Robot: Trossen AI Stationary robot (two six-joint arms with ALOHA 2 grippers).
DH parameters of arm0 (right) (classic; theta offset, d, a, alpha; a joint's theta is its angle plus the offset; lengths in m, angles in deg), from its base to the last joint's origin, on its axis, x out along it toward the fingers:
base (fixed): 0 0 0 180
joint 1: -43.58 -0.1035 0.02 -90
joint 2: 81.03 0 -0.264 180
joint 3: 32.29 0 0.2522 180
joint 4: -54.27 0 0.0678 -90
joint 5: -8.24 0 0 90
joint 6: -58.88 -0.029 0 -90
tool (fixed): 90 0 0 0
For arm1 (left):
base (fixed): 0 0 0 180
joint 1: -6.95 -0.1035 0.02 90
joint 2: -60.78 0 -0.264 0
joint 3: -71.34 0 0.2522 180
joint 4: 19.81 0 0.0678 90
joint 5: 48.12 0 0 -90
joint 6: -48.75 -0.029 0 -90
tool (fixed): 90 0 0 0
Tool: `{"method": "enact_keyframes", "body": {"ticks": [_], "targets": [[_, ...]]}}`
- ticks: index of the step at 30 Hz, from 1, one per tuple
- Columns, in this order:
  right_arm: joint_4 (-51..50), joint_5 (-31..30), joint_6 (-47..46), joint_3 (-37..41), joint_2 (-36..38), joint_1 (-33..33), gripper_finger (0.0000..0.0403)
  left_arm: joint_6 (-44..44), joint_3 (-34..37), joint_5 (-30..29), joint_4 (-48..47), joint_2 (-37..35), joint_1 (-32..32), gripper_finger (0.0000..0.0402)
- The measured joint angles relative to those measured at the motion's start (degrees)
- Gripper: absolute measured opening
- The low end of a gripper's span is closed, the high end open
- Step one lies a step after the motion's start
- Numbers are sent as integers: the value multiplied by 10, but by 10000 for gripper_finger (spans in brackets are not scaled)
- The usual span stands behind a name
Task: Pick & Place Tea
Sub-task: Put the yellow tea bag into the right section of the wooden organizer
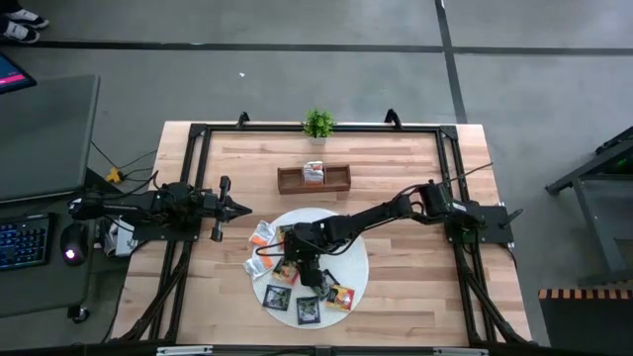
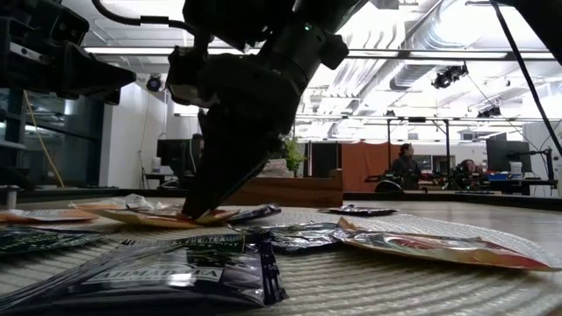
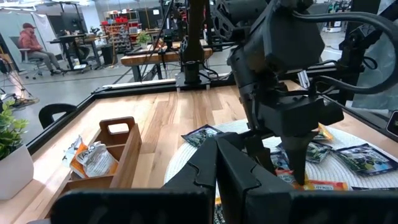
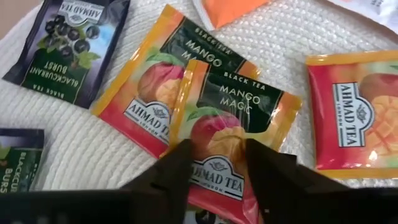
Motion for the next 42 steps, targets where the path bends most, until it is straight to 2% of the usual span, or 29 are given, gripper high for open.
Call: {"method": "enact_keyframes", "body": {"ticks": [7,9,15,26,33,38,42], "targets": [[-12,6,-9,0,0,0,27,0,0,0,0,0,0,1],[-14,6,-12,0,0,0,13,0,0,0,0,0,0,1],[-15,-21,-33,3,14,-1,10,0,0,0,0,0,0,1],[-13,-201,-75,4,97,0,10,0,0,0,0,0,0,1],[-69,-309,-173,3,139,30,10,0,0,0,0,0,0,1],[-103,-351,-240,7,151,71,10,0,0,0,0,0,0,1],[-99,-375,-295,48,164,100,10,0,0,0,0,0,0,1]]}}
